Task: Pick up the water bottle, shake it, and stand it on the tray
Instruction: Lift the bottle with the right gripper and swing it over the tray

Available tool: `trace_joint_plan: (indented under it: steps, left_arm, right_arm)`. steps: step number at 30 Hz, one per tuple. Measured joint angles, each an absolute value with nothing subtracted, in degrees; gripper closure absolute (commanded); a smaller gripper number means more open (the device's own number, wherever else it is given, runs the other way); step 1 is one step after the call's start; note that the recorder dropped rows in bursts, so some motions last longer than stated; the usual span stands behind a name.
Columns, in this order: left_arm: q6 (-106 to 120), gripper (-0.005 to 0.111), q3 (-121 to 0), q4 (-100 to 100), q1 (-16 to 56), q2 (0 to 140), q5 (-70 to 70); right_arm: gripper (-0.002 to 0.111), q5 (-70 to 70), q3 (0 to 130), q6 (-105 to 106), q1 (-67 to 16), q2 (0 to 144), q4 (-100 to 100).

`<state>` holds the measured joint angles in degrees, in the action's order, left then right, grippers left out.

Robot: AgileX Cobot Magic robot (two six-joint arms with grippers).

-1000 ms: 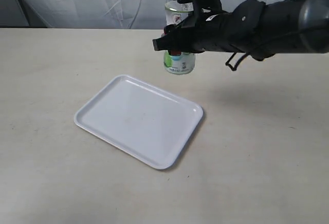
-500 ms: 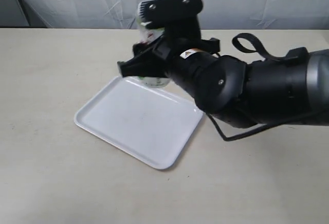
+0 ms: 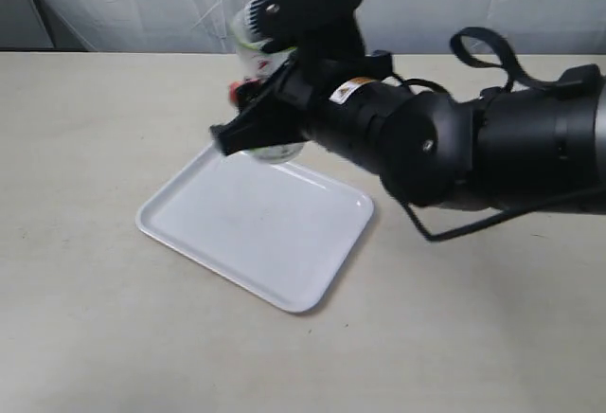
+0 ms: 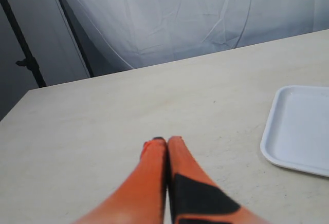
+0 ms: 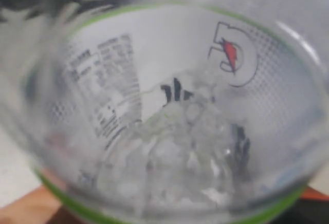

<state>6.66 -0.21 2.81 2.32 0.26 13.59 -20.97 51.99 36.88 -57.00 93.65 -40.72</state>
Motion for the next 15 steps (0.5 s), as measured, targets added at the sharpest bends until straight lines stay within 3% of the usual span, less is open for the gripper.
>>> trace_joint_plan:
  steps: [5,10,15]
  left_arm:
    - [6.7,0.106,-0.2,2.8,2.3,0.3,13.6]
    - [6.7,0.106,-0.2,2.8,2.3,0.3,13.6]
    - [6.7,0.106,-0.2,2.8,2.3,0.3,13.6]
  right_arm:
    - [0.109,-31.6,50.5,32.0,-57.8,93.5,-52.5]
    - [0.109,-20.6,51.9,28.5,-57.5,93.2,-32.1]
    - [0.109,-21.7,51.2,30.0,-55.8,93.4,-45.9]
